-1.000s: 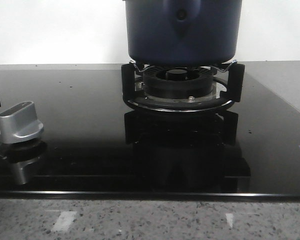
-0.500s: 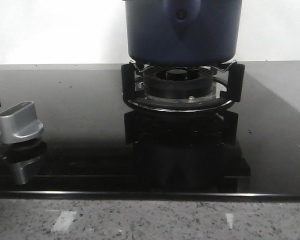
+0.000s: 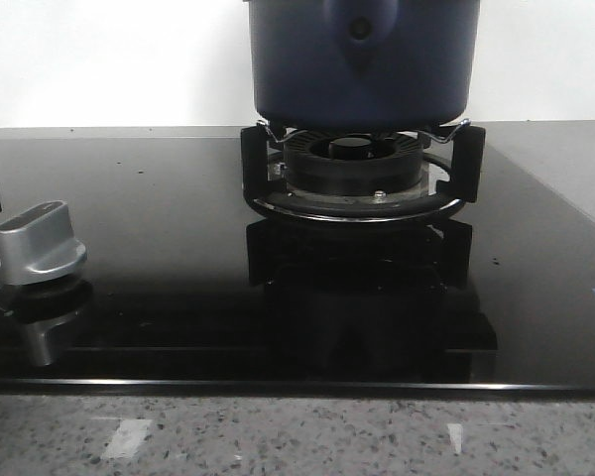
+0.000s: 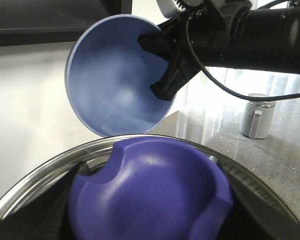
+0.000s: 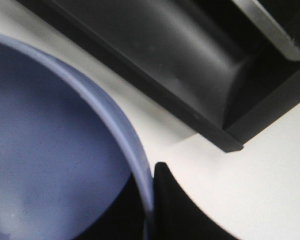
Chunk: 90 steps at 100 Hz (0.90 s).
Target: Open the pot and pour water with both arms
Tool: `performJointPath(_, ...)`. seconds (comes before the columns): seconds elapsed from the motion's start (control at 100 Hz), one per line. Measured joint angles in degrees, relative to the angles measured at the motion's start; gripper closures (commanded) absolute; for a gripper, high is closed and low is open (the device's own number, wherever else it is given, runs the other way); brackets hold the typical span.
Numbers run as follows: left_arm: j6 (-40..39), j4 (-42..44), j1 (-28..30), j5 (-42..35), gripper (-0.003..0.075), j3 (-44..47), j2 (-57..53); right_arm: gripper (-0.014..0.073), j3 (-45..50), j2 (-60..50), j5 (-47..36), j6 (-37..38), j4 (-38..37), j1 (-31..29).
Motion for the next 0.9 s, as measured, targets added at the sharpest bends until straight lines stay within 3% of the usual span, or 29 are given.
performJointPath(0.64,0.00,0.00,0.00,0.00,0.0363,0.00,0.00,0.0640,0.00,0.00,-1.39,0.22,-13.99,4.98)
performJointPath(0.9,0.00,0.00,0.00,0.00,0.0363,0.00,0.00,0.0640,0.00,0.00,-1.78,0.22,-16.20,5.11)
